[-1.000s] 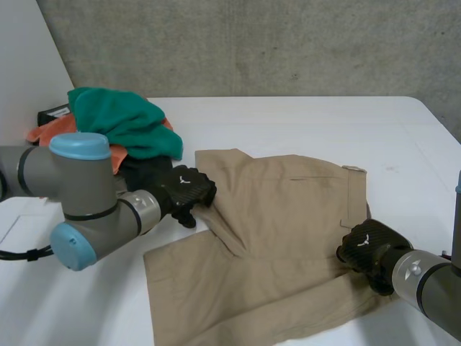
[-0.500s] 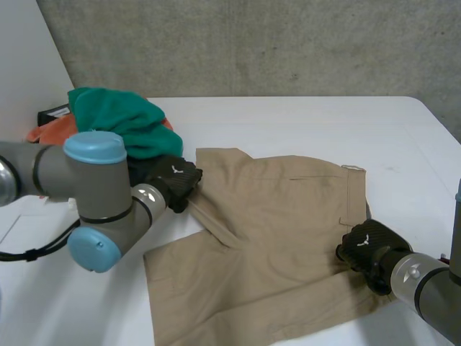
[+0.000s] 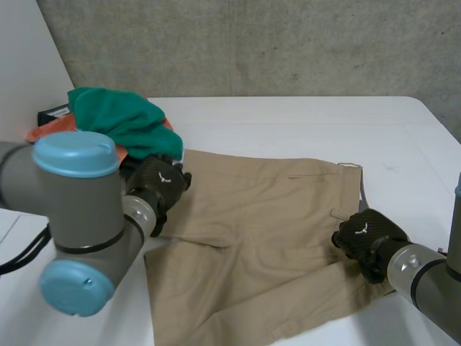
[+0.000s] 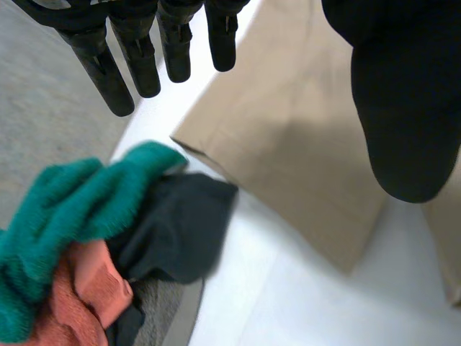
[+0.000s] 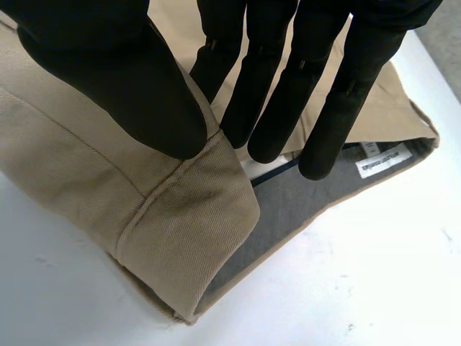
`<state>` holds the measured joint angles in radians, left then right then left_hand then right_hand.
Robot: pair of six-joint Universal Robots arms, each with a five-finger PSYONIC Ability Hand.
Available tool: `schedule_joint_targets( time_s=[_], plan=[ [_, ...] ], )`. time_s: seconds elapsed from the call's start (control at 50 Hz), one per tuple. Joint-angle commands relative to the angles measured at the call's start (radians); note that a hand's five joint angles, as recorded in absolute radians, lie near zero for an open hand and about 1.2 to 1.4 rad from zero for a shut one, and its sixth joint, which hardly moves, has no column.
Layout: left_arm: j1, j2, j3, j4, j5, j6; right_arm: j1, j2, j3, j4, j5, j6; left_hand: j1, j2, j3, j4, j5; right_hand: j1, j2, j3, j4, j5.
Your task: Fold the laundry.
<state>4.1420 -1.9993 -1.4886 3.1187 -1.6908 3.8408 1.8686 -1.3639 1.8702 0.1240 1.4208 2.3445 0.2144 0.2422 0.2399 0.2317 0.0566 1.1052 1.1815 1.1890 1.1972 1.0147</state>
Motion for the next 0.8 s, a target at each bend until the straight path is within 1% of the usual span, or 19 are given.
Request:
schedule_joint_targets(
  time_s=[0.02, 0.04, 0.08, 0.1, 0.16, 0.2, 0.26, 0.3, 0.38, 0.4, 0.42, 0.46, 0.48, 0.58, 0.66, 0.7, 0.72, 0.78, 0.8],
  plan=[
    [-0.031, 0.194, -0.122, -0.092, 0.016, -0.216, -0.003, 0.000, -0.008, -0.063, 0.006, 0.056, 0.037, 0.009, 0.012, 0.020, 0.020, 0.291, 0.215, 0.207, 0.199, 0.207],
    [-0.043, 0.232, -0.154, -0.145, 0.031, -0.257, -0.003, 0.000, -0.008, -0.067, 0.006, 0.062, 0.060, 0.033, 0.035, 0.043, 0.044, 0.291, 0.215, 0.207, 0.199, 0.207],
    [-0.052, 0.267, -0.188, -0.199, 0.057, -0.291, -0.003, 0.000, -0.009, -0.083, 0.007, 0.076, 0.064, 0.036, 0.038, 0.046, 0.047, 0.291, 0.215, 0.207, 0.199, 0.207],
    [-0.057, 0.298, -0.231, -0.254, 0.095, -0.320, -0.003, -0.001, -0.011, -0.084, 0.007, 0.079, 0.075, 0.048, 0.050, 0.058, 0.059, 0.291, 0.215, 0.207, 0.199, 0.207],
    [-0.057, 0.330, -0.288, -0.314, 0.152, -0.351, 0.000, -0.001, -0.011, -0.093, 0.007, 0.084, 0.084, 0.056, 0.059, 0.067, 0.067, 0.291, 0.215, 0.207, 0.199, 0.207],
    [-0.057, 0.349, -0.340, -0.354, 0.206, -0.365, 0.000, -0.003, -0.011, -0.095, 0.007, 0.087, 0.090, 0.062, 0.065, 0.073, 0.073, 0.291, 0.215, 0.207, 0.199, 0.207],
    [-0.051, 0.352, -0.399, -0.364, 0.241, -0.365, 0.000, -0.004, -0.009, -0.096, 0.007, 0.087, 0.090, 0.062, 0.065, 0.073, 0.073, 0.291, 0.215, 0.207, 0.199, 0.207],
    [-0.045, 0.349, -0.415, -0.355, 0.243, -0.368, -0.003, -0.004, -0.009, -0.096, 0.007, 0.088, 0.093, 0.065, 0.068, 0.076, 0.076, 0.291, 0.215, 0.207, 0.199, 0.207],
    [-0.025, 0.321, -0.435, -0.275, 0.238, -0.366, -0.006, -0.006, -0.009, -0.095, 0.009, 0.087, 0.154, 0.127, 0.129, 0.137, 0.138, 0.291, 0.215, 0.207, 0.199, 0.207],
    [-0.023, 0.311, -0.438, -0.252, 0.238, -0.366, -0.006, -0.008, -0.009, -0.095, 0.009, 0.087, 0.227, 0.200, 0.202, 0.210, 0.211, 0.291, 0.215, 0.207, 0.199, 0.207],
    [-0.022, 0.283, -0.440, -0.212, 0.232, -0.362, -0.008, -0.009, -0.009, -0.095, 0.009, 0.087, 0.495, 0.468, 0.470, 0.478, 0.479, 0.291, 0.215, 0.207, 0.199, 0.207],
    [-0.022, 0.268, -0.433, -0.184, 0.227, -0.365, -0.009, -0.015, -0.011, -0.093, 0.012, 0.087, 0.878, 0.850, 0.852, 0.861, 0.861, 0.291, 0.215, 0.207, 0.199, 0.207],
    [-0.023, 0.266, -0.430, -0.160, 0.220, -0.368, -0.011, -0.018, -0.011, -0.090, 0.013, 0.085, 1.179, 1.151, 1.153, 1.162, 1.162, 0.291, 0.215, 0.207, 0.199, 0.207],
    [-0.035, 0.312, -0.418, -0.140, 0.180, -0.366, -0.016, -0.064, -0.009, -0.077, 0.017, 0.073, 1.182, 1.154, 1.156, 1.165, 1.165, 0.291, 0.215, 0.207, 0.199, 0.207],
    [-0.046, 0.387, -0.430, -0.170, 0.183, -0.357, -0.017, -0.122, -0.009, 0.029, 0.017, 0.030, 1.182, 1.154, 1.156, 1.165, 1.165, 0.291, 0.215, 0.207, 0.199, 0.207],
    [-0.063, 0.399, -0.440, -0.222, 0.184, -0.351, -0.017, -0.168, -0.008, 0.138, 0.003, -0.039, 1.182, 1.154, 1.156, 1.165, 1.165, 0.291, 0.215, 0.207, 0.199, 0.207],
    [-0.081, 0.404, -0.450, -0.294, 0.187, -0.346, -0.019, -0.178, -0.002, 0.166, 0.001, -0.062, 1.182, 1.154, 1.156, 1.165, 1.165, 0.291, 0.215, 0.207, 0.199, 0.207],
    [-0.106, 0.399, -0.447, -0.405, 0.195, -0.319, -0.022, -0.195, 0.026, 0.298, 0.001, -0.197, 1.182, 1.154, 1.156, 1.165, 1.165, 0.291, 0.215, 0.207, 0.199, 0.207],
    [-0.112, 0.399, -0.444, -0.460, 0.201, -0.285, -0.023, -0.196, 0.033, 0.322, 0.003, -0.221, 1.182, 1.154, 1.156, 1.165, 1.165, 0.291, 0.215, 0.207, 0.199, 0.207]
  ],
)
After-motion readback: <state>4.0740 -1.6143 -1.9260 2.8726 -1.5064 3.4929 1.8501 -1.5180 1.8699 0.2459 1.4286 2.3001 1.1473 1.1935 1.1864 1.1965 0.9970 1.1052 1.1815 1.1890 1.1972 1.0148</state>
